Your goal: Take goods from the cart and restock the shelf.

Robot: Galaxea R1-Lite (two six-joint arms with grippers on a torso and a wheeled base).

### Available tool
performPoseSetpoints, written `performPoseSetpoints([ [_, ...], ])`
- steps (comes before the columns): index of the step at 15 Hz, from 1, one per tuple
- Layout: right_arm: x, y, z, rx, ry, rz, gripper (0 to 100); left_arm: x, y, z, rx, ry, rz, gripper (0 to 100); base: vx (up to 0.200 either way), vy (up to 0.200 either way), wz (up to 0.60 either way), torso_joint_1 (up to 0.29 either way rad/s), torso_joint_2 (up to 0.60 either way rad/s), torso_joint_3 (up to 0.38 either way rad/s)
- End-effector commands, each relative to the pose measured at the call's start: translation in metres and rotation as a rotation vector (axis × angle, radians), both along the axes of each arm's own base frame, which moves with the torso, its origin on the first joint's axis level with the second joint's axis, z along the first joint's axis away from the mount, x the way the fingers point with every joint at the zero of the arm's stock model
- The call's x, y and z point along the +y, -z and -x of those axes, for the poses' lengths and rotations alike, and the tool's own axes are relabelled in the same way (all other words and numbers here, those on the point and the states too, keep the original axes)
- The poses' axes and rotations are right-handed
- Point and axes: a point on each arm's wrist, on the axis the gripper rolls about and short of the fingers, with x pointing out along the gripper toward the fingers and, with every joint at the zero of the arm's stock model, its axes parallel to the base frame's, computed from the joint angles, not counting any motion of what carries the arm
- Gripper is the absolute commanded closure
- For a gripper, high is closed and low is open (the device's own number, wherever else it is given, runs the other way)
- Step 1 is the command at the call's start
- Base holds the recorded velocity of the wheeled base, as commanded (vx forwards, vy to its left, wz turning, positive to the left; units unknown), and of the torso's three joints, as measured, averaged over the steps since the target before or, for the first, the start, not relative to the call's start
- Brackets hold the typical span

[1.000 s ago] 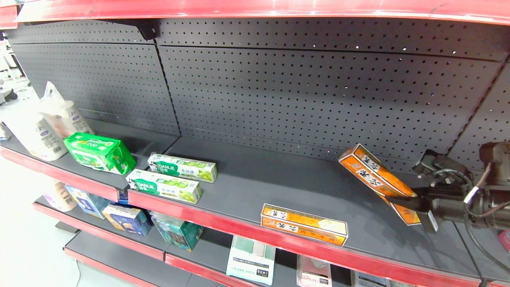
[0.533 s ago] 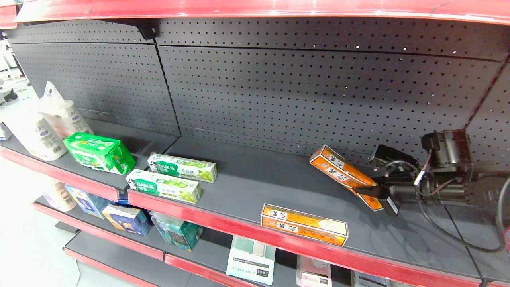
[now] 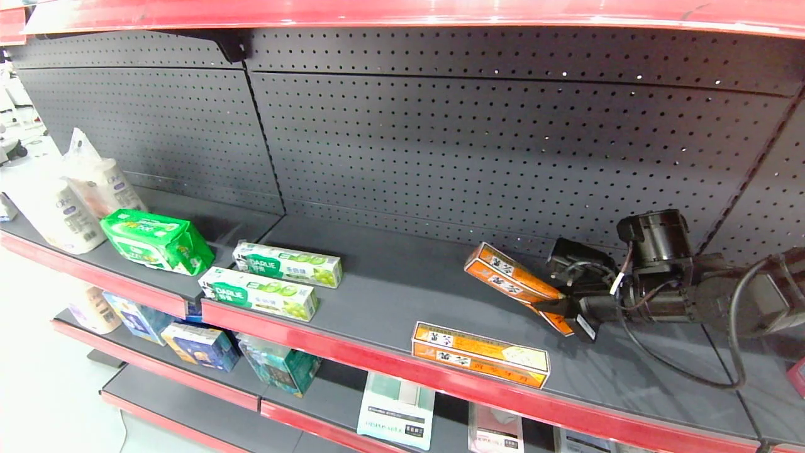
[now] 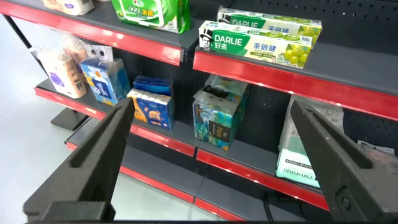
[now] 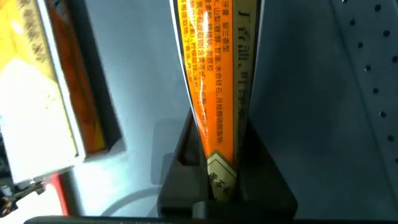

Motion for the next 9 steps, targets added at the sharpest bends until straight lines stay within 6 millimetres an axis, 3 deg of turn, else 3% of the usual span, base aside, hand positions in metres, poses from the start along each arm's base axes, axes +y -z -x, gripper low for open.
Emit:
performPoseSetpoints([
  [1,0.003,0.002,-0.004,0.002,-0.003,0.001,100,0.000,0.000,0.000,0.001,0.000,0.001,0,0.000,0.000,0.00,0.000,0.00,0.000],
  [9,0.018,0.010,-0.006,0.013,-0.022,0.037,100,0.000,0.000,0.000,0.001,0.000,0.001,0,0.000,0.000,0.00,0.000,0.00,0.000],
])
